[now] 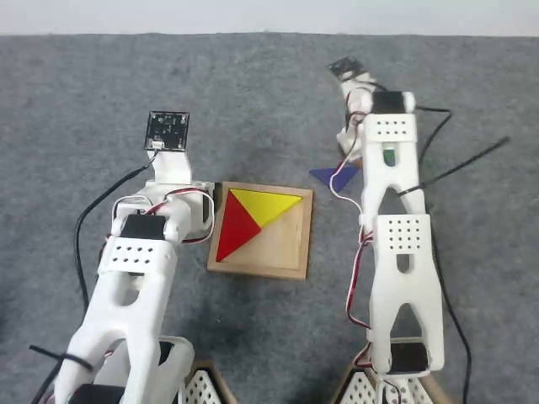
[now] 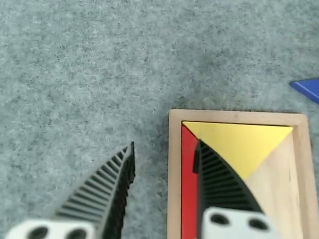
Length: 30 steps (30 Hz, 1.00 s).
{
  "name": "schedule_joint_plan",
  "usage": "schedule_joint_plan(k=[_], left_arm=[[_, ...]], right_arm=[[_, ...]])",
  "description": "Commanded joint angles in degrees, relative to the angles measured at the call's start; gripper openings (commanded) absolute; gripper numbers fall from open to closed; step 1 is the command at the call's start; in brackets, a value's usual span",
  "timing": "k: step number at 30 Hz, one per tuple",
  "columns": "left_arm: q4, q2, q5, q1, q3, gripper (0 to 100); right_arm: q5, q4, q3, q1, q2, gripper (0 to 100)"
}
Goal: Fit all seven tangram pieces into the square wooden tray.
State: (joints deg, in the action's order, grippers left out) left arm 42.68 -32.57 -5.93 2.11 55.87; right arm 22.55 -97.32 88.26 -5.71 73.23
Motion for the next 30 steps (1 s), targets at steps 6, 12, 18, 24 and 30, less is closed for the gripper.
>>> schedule_joint_plan(k=[6,12,18,24,30], left_arm=[[-6.9,-2.2,0.4,-0.4,2.9,19],[-7.0,-2.2,0.4,-0.4,3.0,19],[-7.1,-2.2,0.4,-0.4,3.0,19],[-7.0,-2.2,0.4,-0.4,2.9,19],[-7.0,-2.2,0.4,-0.4,2.9,19]], right_arm=[[-4.2,-5.8,0.9,1.9,-13.0,0.9],[-7.4,-5.9,-14.3,4.1,-28.6,0.9],[-7.1,-5.5,-49.4,5.8,-51.1,0.9],[-2.0,0.3,-82.0,12.2,-68.4,0.9],[-1.1,22.5,-109.0,22.7,-72.7,0.9]])
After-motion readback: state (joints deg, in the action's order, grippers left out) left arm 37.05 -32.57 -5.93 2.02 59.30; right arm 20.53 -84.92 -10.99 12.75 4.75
